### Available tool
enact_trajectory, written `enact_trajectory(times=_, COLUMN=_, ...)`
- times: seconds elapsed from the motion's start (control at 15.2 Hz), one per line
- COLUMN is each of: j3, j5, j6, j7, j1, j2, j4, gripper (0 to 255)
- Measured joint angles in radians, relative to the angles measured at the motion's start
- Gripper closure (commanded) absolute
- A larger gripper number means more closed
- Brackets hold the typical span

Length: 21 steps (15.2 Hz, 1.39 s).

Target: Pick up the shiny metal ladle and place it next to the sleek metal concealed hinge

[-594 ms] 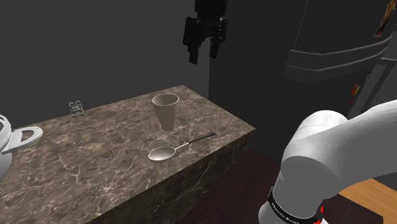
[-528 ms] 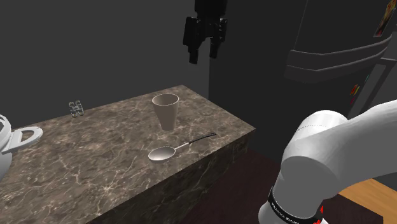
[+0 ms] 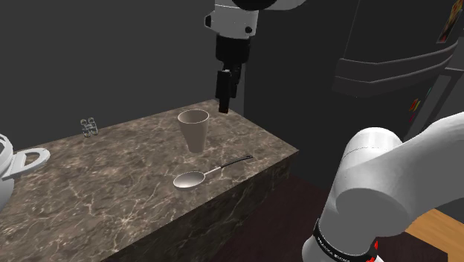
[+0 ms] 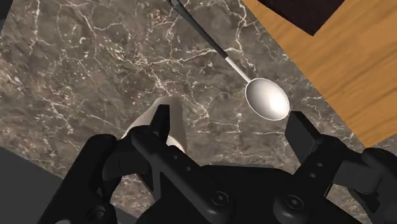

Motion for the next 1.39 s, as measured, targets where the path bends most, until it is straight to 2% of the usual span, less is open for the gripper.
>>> enact_trajectory(times=0.46, j3=-0.050, j5=-0.069, j6=0.257, j7=-0.335, j1=0.124, j2=0.043, j4=-0.212, gripper=0)
enact_trajectory(times=0.79, j3=-0.101, j5=-0.133, j6=0.471, j7=-0.575, j1=0.199, j2=0.142, j4=-0.322, gripper=0)
enact_trajectory(times=0.99, j3=-0.114, j5=-0.149, j6=0.537, j7=-0.627, j1=0.213, j2=0.178, j4=-0.349, gripper=0)
enact_trajectory(times=1.39, j3=-0.123, j5=-0.159, j6=0.657, j7=-0.631, j1=0.213, j2=0.264, j4=-0.383, gripper=0)
